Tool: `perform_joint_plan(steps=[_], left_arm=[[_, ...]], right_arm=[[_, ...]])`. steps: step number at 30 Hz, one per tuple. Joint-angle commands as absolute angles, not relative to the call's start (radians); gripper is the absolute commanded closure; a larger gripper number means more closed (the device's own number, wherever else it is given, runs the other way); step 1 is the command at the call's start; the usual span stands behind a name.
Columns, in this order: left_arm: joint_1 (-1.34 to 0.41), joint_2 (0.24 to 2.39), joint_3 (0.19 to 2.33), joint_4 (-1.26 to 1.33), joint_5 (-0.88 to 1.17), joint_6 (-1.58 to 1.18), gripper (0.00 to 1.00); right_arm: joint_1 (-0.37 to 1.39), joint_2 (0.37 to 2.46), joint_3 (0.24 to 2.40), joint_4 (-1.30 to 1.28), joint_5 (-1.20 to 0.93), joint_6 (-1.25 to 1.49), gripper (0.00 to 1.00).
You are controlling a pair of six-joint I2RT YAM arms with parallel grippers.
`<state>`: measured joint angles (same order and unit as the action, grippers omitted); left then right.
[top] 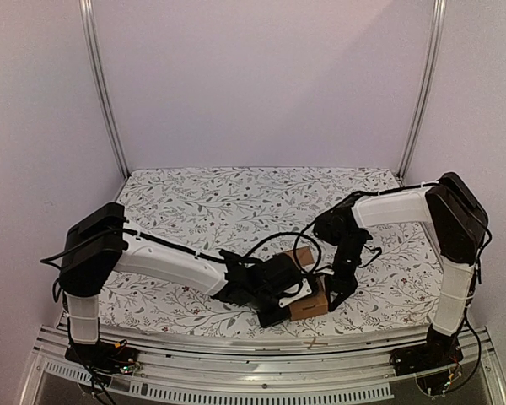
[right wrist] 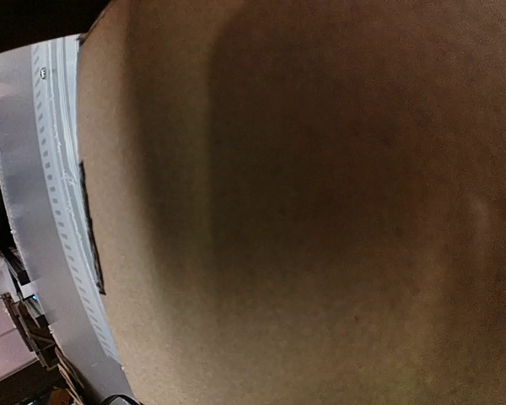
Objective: Fold the paper box
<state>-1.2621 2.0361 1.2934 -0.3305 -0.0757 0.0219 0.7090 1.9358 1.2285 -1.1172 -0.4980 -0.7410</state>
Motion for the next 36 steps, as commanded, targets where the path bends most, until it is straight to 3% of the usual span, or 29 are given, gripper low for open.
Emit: perform_joint_plan(steps=[1, 7, 14, 20, 23, 28, 36], left_arm=[[-1.292, 2.075, 1.35, -0.155, -0.202, -0.033, 0.95], [-1.308, 2.049, 1.323, -0.092, -0.409, -0.18, 0.96], [-1.308, 1.998, 1.282, -0.146, -0.433, -0.168, 0.95], [-1.261, 1.838, 1.158, -0.233, -0.401, -0.152, 0.93], [-1.187, 1.806, 1.111, -0.209, -0.285, -0.128, 0.88], [-1.026, 1.835, 1.13, -0.162, -0.026, -0.159, 0.82], [-0.887, 2.04, 1.34, -0.176, 0.119, -0.162, 0.89]], right_arm=[[0.741, 1.982, 1.28, -1.069, -0.75, -0.678, 0.89], [0.75, 2.025, 1.307, -1.069, -0.752, -0.623, 0.88], [0.666, 2.023, 1.286, -1.102, -0.716, -0.61, 0.86], [0.549, 1.911, 1.248, -1.155, -0.604, -0.701, 0.7], [0.499, 1.909, 1.278, -1.159, -0.602, -0.705, 0.64], [0.438, 1.955, 1.374, -1.149, -0.588, -0.683, 0.63], [0.396, 2.136, 1.585, -1.118, -0.51, -0.571, 0.64]])
